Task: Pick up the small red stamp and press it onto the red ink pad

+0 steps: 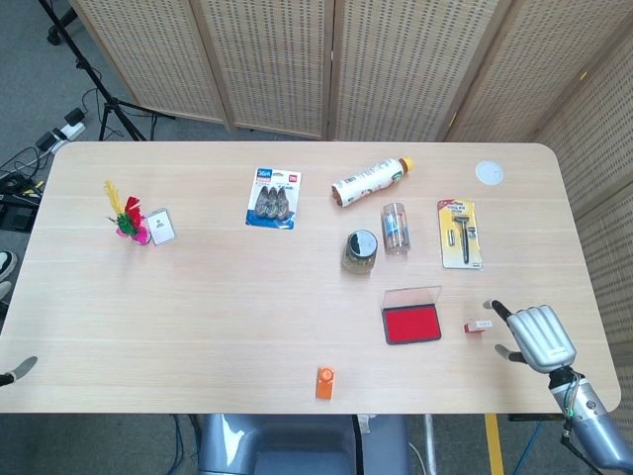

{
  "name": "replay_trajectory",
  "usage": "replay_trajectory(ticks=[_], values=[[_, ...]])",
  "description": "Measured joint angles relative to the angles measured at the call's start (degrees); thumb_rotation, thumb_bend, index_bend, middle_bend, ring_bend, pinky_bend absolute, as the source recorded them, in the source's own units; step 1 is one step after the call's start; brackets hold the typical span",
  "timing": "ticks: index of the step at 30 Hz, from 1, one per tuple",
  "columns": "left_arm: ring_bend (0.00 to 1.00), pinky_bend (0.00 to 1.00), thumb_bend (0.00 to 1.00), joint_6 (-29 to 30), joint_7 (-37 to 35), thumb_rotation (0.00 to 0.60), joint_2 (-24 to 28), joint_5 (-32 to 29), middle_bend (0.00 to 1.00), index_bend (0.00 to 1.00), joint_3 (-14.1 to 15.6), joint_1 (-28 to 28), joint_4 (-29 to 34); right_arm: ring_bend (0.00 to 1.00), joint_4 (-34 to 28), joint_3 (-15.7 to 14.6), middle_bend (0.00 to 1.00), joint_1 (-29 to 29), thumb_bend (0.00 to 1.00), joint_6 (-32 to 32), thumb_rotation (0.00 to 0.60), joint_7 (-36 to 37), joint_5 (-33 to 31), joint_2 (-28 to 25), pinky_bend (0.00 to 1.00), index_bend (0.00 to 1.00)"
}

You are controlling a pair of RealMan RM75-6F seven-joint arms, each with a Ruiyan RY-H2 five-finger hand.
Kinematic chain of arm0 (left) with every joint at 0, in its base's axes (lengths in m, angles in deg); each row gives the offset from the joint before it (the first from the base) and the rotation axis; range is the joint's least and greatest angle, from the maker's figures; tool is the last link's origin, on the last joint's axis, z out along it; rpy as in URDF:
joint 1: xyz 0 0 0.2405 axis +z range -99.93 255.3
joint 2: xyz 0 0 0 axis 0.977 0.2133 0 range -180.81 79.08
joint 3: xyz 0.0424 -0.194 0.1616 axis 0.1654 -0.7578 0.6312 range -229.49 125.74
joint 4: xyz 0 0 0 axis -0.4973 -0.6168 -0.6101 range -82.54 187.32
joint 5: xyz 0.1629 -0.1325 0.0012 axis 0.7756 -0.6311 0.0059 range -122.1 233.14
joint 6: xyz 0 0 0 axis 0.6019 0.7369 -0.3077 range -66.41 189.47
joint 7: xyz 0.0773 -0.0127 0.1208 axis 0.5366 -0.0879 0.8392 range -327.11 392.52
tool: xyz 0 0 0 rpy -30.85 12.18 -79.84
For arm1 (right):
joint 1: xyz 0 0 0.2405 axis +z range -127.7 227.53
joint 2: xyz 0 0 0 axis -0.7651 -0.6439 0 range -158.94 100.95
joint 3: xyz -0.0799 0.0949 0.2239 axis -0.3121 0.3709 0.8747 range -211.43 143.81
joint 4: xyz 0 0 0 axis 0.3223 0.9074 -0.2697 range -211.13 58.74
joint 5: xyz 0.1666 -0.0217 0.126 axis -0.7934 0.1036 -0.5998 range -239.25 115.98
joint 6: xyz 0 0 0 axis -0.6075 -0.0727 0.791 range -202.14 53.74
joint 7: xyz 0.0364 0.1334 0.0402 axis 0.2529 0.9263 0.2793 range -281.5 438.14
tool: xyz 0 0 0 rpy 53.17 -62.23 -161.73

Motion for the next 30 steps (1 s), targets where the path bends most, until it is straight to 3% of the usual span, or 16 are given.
replay_trajectory(ticks=[9, 21, 30], values=[[0.00, 0.00, 0.00, -0.18, 0.69, 0.600, -0.41, -0.43, 0.00, 0.00, -0.12, 0.01, -0.12, 1.00, 7.72, -0.66, 0.94, 1.76, 0.29, 1.69, 0.600, -0.98, -0.17, 5.16, 1.00, 0.35], [0.00, 0.00, 0.00, -0.80, 1.56, 0.600, -0.70, -0.93, 0.00, 0.00, -0.19, -0.13, -0.07, 1.00, 19.21, -2.64, 0.94, 3.65, 0.32, 0.05, 0.600, 2.07, 2.51, 11.14, 1.00, 0.37], [0.00, 0.00, 0.00, -1.10, 1.70, 0.600, -0.75, -1.07, 0.00, 0.00, -0.17, -0.20, -0.07, 1.00, 22.73, -3.16, 0.94, 4.56, 0.34, 1.51, 0.600, 3.05, 1.14, 12.81, 1.00, 0.41]])
